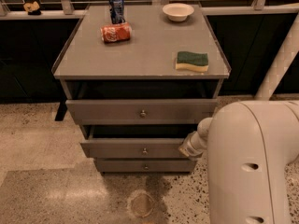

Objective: Open middle drawer

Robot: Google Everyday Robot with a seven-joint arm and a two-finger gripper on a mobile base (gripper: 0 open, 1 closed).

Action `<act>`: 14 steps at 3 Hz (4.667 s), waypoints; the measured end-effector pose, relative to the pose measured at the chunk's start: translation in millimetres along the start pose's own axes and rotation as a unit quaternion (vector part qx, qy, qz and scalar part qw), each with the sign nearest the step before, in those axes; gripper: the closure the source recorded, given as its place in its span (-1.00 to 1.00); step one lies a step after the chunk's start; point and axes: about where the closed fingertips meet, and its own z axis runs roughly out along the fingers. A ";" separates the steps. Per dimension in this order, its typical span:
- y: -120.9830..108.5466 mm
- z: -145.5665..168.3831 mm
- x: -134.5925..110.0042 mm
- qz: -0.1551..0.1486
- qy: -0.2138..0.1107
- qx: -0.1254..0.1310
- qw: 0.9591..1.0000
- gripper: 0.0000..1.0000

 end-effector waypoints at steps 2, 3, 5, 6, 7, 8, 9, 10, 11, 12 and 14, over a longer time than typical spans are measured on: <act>18.4 -12.8 17.7 -0.008 -0.021 -0.004 1.000 1.00; 18.4 -12.8 17.7 -0.008 -0.021 -0.004 1.000 1.00; 22.9 -40.0 18.5 -0.015 -0.038 0.014 0.999 1.00; 22.9 -40.0 18.5 -0.015 -0.038 0.014 0.999 1.00; 23.0 -39.9 18.5 -0.015 -0.038 0.014 0.999 0.63; 23.0 -39.9 18.5 -0.015 -0.038 0.014 0.999 0.16; 23.0 -39.9 18.5 -0.015 -0.038 0.014 0.999 -0.30; 23.0 -39.9 18.4 -0.015 -0.038 0.014 0.999 -0.76; 23.1 -39.8 18.4 -0.015 -0.038 0.014 0.999 -1.00; 23.1 -39.8 18.5 -0.015 -0.038 0.014 0.999 -1.00; 17.7 -24.2 38.1 0.010 -0.053 -0.001 0.999 -1.00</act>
Offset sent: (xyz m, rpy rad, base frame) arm -0.2123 0.0114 -0.0247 0.5328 -0.2854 0.1251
